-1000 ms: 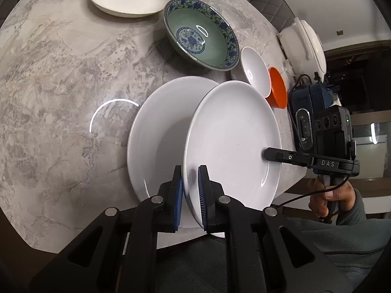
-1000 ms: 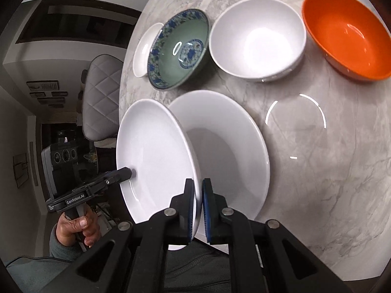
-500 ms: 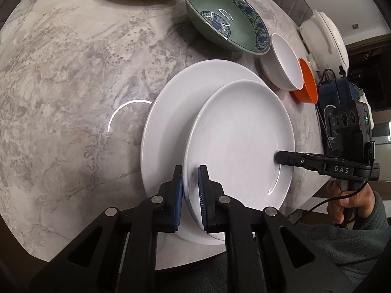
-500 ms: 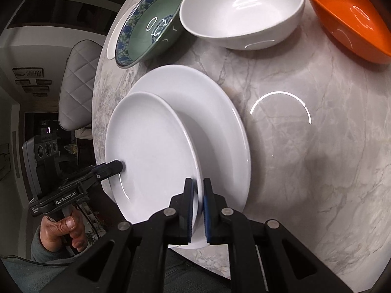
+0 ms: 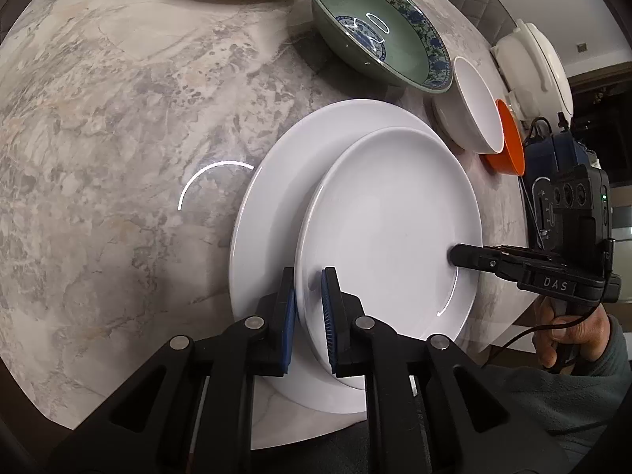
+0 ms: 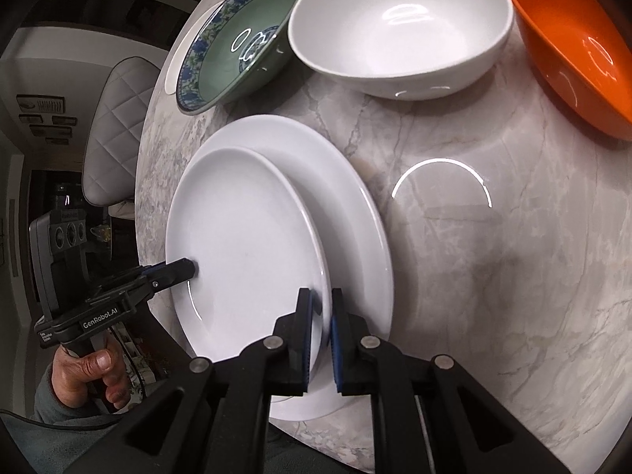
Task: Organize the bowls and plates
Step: 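Lower the white plate onto the first plate and open both grippers, then move both tools to the white deep plate beside the teal colander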
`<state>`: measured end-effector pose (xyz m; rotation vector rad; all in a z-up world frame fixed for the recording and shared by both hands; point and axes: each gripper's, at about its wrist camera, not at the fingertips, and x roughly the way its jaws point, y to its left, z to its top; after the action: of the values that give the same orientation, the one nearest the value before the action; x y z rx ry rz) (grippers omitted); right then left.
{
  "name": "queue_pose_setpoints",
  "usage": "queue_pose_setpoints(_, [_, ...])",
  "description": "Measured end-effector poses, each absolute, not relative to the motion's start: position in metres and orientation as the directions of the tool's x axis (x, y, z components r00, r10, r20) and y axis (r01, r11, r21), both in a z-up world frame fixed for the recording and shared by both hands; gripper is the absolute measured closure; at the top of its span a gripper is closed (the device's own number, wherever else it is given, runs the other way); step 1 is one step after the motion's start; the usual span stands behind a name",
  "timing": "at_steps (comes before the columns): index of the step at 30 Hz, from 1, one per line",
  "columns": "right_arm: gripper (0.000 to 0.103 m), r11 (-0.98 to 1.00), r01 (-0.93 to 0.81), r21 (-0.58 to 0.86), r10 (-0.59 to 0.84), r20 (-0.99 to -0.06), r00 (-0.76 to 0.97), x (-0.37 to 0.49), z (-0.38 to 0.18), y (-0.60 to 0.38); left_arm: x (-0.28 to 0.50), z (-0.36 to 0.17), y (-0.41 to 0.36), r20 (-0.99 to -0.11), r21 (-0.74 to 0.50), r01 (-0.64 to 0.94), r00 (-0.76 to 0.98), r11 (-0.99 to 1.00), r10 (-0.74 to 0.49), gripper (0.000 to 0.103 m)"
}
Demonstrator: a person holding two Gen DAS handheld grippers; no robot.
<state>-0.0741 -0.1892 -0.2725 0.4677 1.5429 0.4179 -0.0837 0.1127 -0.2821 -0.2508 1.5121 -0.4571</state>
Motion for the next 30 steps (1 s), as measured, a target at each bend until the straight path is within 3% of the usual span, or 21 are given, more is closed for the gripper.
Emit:
queue_pose_setpoints(2, [0.090,0.858,0.005,0.514,0.514,-0.858,-0.002,-0.074,-0.269,-0.185,-0.083,-0.282,0.115,-0.895,-0.443,0.123,-0.003,0.888,-0.446,0.089])
queue_pose_setpoints(5, [0.088,0.865,-0.010,0.502,0.502,-0.865,0.001,-0.076,-0.267,-0.183,-0.083,-0.281,0.116,-0.882,-0.468,0.117,0.002,0.876,-0.471,0.077])
queue_pose_setpoints(7, [0.084,0.868,-0.021,0.496,0.496,-0.868,0.005,-0.077,-0.265,-0.181,-0.085,-0.277,0.112,-0.875,-0.478,0.138,0.012,0.867,-0.485,0.060])
queue_pose_setpoints(9, [0.076,0.875,-0.040,0.482,0.483,-0.876,0.012,-0.076,-0.262,-0.176,-0.088,-0.270,0.104,-0.869,-0.481,0.173,0.030,0.859,-0.493,0.024])
queue_pose_setpoints(11, [0.065,0.880,-0.063,0.470,0.472,-0.881,0.022,-0.076,-0.257,-0.172,-0.088,-0.265,0.098,-0.873,-0.469,0.200,0.042,0.860,-0.486,0.012])
queue_pose_setpoints(13, [0.055,0.882,-0.084,0.464,0.468,-0.883,0.029,-0.077,-0.255,-0.170,-0.087,-0.264,0.098,-0.872,-0.471,0.197,0.043,0.860,-0.488,0.012])
queue_pose_setpoints(20, [0.044,0.907,-0.099,0.410,0.418,-0.905,0.080,-0.080,-0.238,-0.175,-0.088,-0.239,0.120,-0.848,-0.491,0.150,0.144,0.858,-0.510,0.012])
queue_pose_setpoints(21, [0.044,0.905,-0.086,0.417,0.425,-0.899,0.108,-0.081,-0.233,-0.181,-0.089,-0.234,0.128,-0.831,-0.509,0.138,0.178,0.850,-0.527,0.008])
queue_pose_setpoints(23, [0.038,0.875,-0.042,0.483,0.481,-0.856,0.186,-0.083,-0.221,-0.198,-0.088,-0.228,0.144,-0.802,-0.543,0.103,0.231,0.833,-0.551,0.000])
queue_pose_setpoints(25, [0.017,0.835,0.022,0.550,0.523,-0.805,0.280,-0.087,-0.215,-0.223,-0.086,-0.230,0.161,-0.787,-0.575,0.038,0.247,0.817,-0.565,0.000])
queue_pose_setpoints(30, [0.015,0.699,0.208,0.685,0.576,-0.711,0.404,-0.110,-0.220,-0.283,-0.103,-0.227,0.194,-0.733,-0.639,-0.049,0.340,0.768,-0.589,0.000])
